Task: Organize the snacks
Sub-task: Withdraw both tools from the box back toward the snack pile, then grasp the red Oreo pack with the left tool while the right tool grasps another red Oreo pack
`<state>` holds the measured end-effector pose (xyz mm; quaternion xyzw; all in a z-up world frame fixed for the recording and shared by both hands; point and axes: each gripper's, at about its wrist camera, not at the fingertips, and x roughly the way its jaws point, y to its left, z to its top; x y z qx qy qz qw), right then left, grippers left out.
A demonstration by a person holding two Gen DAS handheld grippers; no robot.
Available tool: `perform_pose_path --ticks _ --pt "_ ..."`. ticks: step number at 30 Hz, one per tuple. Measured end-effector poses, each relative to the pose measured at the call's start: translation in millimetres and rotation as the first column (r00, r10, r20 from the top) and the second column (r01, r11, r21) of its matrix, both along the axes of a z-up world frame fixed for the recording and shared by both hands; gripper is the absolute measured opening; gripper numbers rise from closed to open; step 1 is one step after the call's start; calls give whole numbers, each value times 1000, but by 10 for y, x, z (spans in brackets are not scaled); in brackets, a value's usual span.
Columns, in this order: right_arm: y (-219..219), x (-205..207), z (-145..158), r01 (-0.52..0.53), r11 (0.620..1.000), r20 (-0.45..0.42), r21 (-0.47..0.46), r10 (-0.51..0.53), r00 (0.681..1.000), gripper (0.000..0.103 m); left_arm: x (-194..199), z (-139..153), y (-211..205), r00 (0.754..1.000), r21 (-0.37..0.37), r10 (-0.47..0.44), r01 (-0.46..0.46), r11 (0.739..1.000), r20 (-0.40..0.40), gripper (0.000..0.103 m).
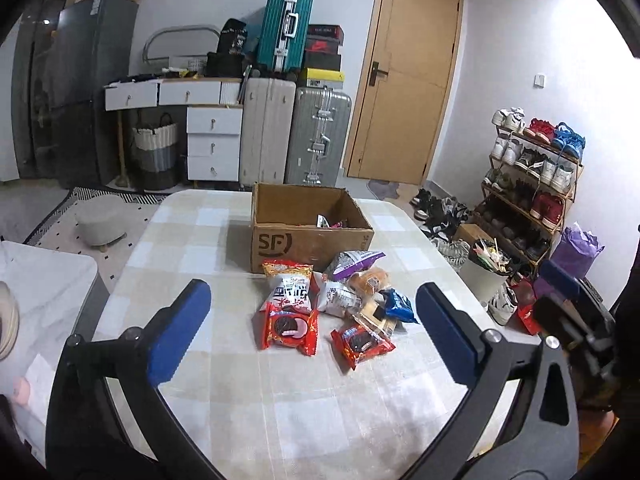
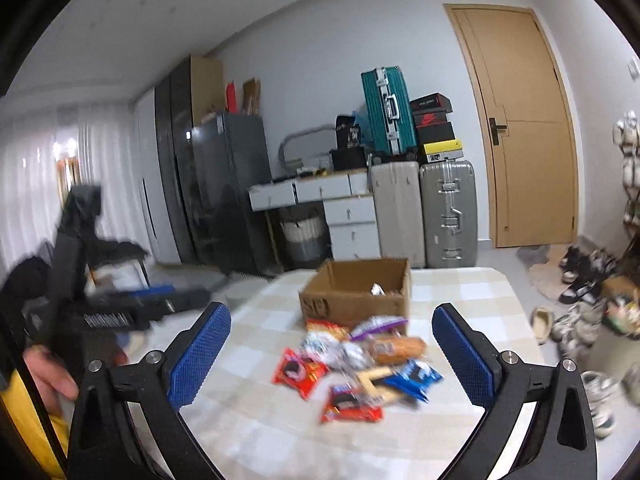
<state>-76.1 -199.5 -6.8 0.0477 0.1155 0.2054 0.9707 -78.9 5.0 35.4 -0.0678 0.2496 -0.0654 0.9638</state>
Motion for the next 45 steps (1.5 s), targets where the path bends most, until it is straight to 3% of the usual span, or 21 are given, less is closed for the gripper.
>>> perform_pose_path --ticks 5,9,13,19,28,36,45 --pt "-49 -35 -285 14 1000 -47 -23 -15 999 103 -95 -166 -87 999 24 -20 20 999 -25 102" --pt "-161 2 -485 50 999 -91 -1 -50 995 103 44 -364 -131 996 36 -33 36 999 -81 102" --pt "-223 23 -584 22 999 -88 30 -19 996 102 174 -610 -164 990 37 -40 45 998 -133 102" --pt "-119 52 -718 29 999 -45 -26 -30 999 103 540 -940 -183 977 39 -33 42 998 -210 102" --pt "13 355 -1011 5 1000 -113 -16 -7 994 102 1134 -1430 -50 948 36 23 -12 999 -318 102" --pt "215 904 -1281 -55 998 -320 23 60 946 102 1618 -1707 25 926 29 19 -9 1000 -376 102" --pt "326 1319 -1563 -67 996 -467 62 89 880 102 2114 -1929 52 901 16 2 5 1000 -435 102"
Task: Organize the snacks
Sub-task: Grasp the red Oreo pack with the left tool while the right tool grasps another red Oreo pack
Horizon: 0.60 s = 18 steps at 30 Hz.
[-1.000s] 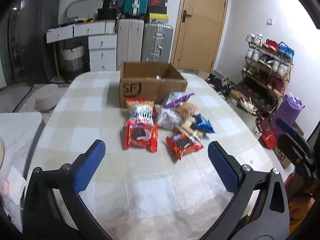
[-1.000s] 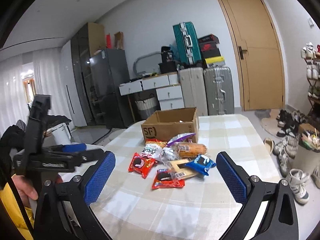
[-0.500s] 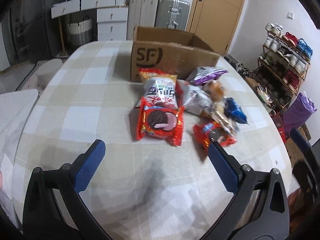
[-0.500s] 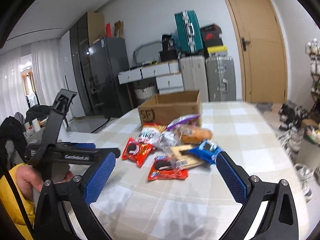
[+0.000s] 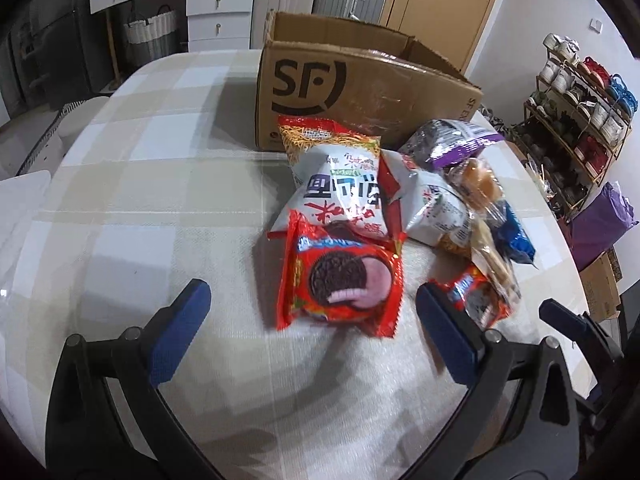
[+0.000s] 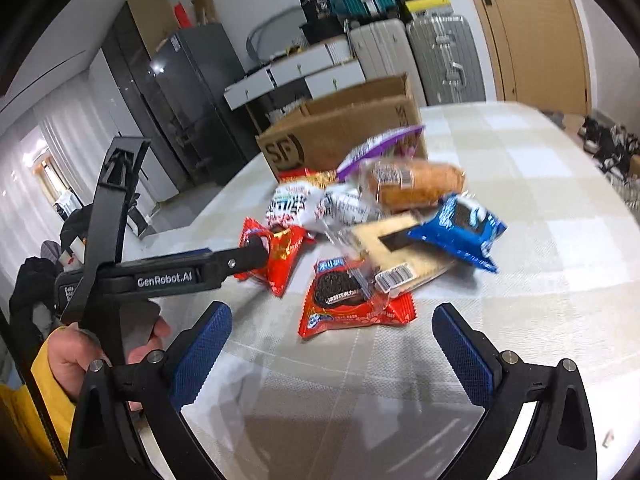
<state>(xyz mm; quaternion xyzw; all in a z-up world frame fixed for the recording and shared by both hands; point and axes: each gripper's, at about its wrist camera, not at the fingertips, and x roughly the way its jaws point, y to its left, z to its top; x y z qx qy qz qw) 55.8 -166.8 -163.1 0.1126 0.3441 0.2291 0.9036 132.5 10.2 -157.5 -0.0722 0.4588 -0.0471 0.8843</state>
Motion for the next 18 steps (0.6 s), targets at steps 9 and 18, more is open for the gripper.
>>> perform_pose_path --ticks 9,18 --pt "8 193 -121 -19 999 -78 38 22 997 102 332 -195 94 999 -48 -10 7 999 -45 102" --pt "30 301 -158 21 1000 -125 2 -20 992 102 419 -253 9 995 -74 -97 94 993 -35 63"
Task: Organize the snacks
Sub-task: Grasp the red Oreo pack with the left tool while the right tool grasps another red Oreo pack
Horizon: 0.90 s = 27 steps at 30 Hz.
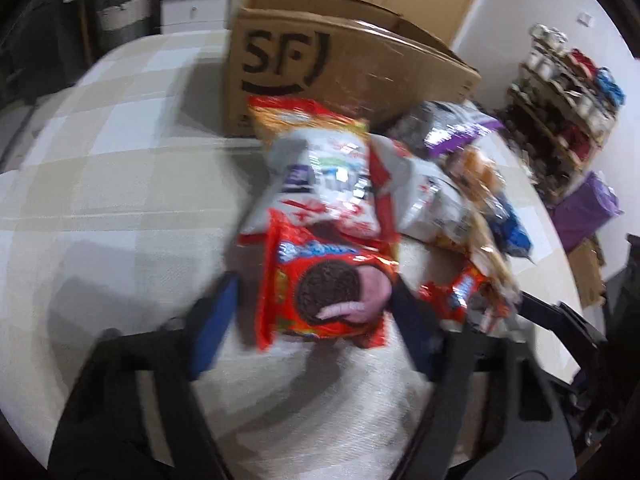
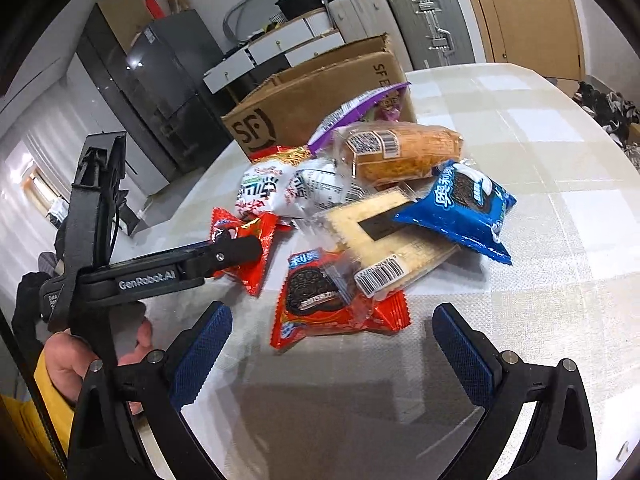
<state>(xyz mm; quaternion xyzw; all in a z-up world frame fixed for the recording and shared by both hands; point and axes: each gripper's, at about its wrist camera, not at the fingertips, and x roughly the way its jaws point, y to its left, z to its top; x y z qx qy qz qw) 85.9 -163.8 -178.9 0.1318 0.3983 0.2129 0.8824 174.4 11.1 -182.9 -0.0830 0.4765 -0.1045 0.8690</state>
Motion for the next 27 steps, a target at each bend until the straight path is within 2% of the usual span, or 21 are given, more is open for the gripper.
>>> perform_pose_path --ticks 1,5,11,21,27 --pt "-1 -2 -4 1 1000 -2 -1 -1 1000 102 -23 -7 -27 1000 1 -10 10 1000 8 50" --pt "4 -16 -2 5 1000 -1 -12 -5 1000 102 -27 -14 -87 999 12 -49 49 999 21 43" --pt "53 -11 14 3 1000 -2 -26 -4 1000 102 -122 6 0 999 13 -38 38 999 27 43" --pt "121 60 32 26 997 3 -70 -25 1000 102 -617 104 201 998 -4 -18 18 1000 54 43" --pt "204 183 8 -6 997 -37 -80 3 999 102 -780 156 324 998 -19 -4 5 1000 63 43"
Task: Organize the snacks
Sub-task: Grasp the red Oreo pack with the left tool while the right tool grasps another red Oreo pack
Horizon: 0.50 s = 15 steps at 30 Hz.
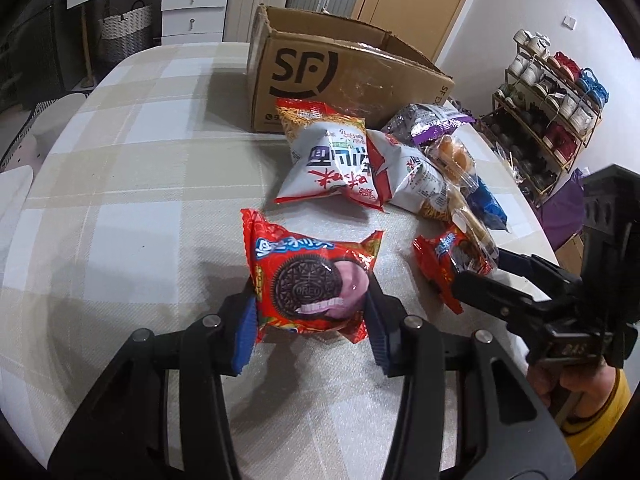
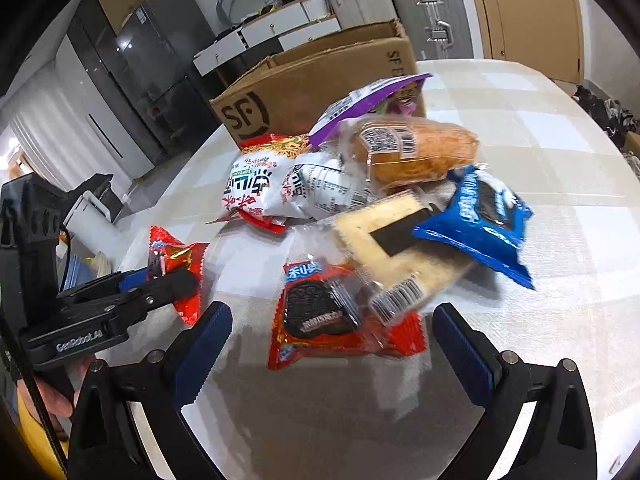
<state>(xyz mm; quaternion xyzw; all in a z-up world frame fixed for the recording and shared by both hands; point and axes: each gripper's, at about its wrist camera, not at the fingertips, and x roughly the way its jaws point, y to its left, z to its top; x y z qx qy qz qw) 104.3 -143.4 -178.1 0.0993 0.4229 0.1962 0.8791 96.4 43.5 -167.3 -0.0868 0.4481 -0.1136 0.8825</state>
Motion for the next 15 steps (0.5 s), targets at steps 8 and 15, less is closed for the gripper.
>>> perform_pose_path --ticks 8,15 --pt "200 62 -10 -19 994 5 -107 20 1000 91 -105 28 88 1000 -12 13 -13 1000 -2 43" --pt "225 -9 8 -31 988 22 -153 35 999 53 -231 72 156 1000 -15 27 -27 1000 2 43"
